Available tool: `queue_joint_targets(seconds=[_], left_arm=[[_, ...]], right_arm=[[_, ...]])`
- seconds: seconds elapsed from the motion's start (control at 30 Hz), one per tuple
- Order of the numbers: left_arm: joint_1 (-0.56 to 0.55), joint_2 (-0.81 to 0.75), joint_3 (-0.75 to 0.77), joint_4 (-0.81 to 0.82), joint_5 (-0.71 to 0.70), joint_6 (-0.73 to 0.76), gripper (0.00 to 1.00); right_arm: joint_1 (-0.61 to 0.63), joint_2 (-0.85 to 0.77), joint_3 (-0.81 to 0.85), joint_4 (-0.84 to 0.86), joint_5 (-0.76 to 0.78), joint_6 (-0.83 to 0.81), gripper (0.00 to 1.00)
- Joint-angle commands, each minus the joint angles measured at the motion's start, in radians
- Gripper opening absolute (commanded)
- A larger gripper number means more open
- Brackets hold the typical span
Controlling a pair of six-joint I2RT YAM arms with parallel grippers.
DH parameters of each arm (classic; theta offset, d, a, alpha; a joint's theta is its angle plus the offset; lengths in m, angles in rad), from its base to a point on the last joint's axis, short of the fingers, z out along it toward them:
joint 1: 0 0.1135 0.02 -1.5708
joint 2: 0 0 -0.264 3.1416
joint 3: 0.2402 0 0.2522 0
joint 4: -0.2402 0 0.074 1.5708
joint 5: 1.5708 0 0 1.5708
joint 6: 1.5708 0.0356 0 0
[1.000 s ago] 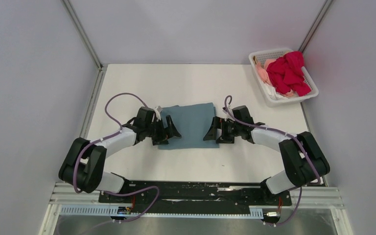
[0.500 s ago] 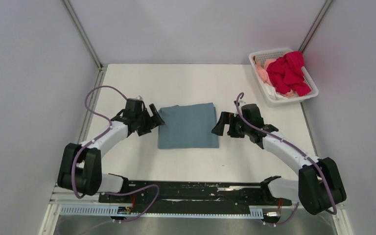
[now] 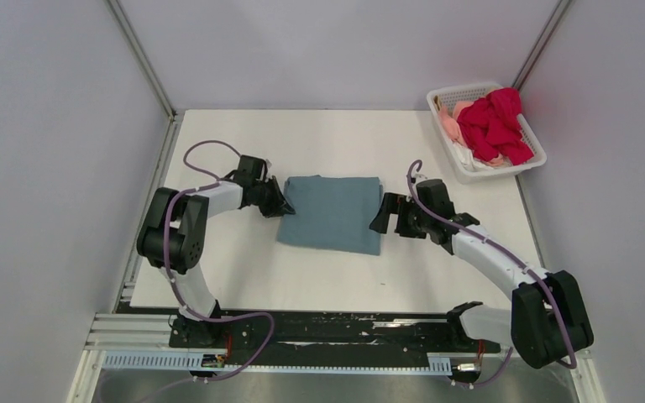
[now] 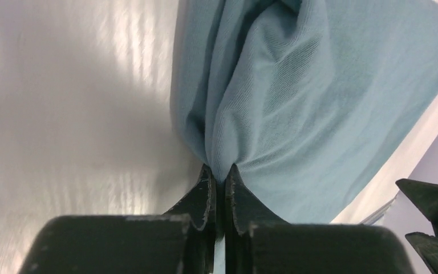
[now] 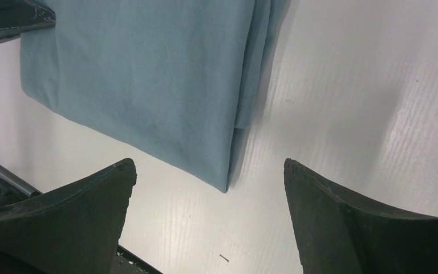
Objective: Fold and stack the t-shirts
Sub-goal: Put the neatly folded tshirt into the corner of the board with the left arm
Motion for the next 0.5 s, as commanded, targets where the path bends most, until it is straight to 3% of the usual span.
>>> queue_joint_targets(seconds=[0.0, 0.23, 0.47], left_arm=[[-0.008, 0.099, 0.136, -0.121, -0.191, 0.049, 0.00], [0.126, 0.198, 0.388, -0.264, -0.323, 0.194, 0.00], [0.298, 0.396, 0.844, -0.507, -0.355, 0.324, 0.00]], right_arm=[[-0.031, -0.015, 0.035, 0.001, 0.036, -0.017, 1.00], [-0.057, -0.040, 0.031, -0.005, 0.049, -0.058, 1.00], [-0.087, -0.060, 0.033, -0.006, 0.067, -0.080, 1.00]])
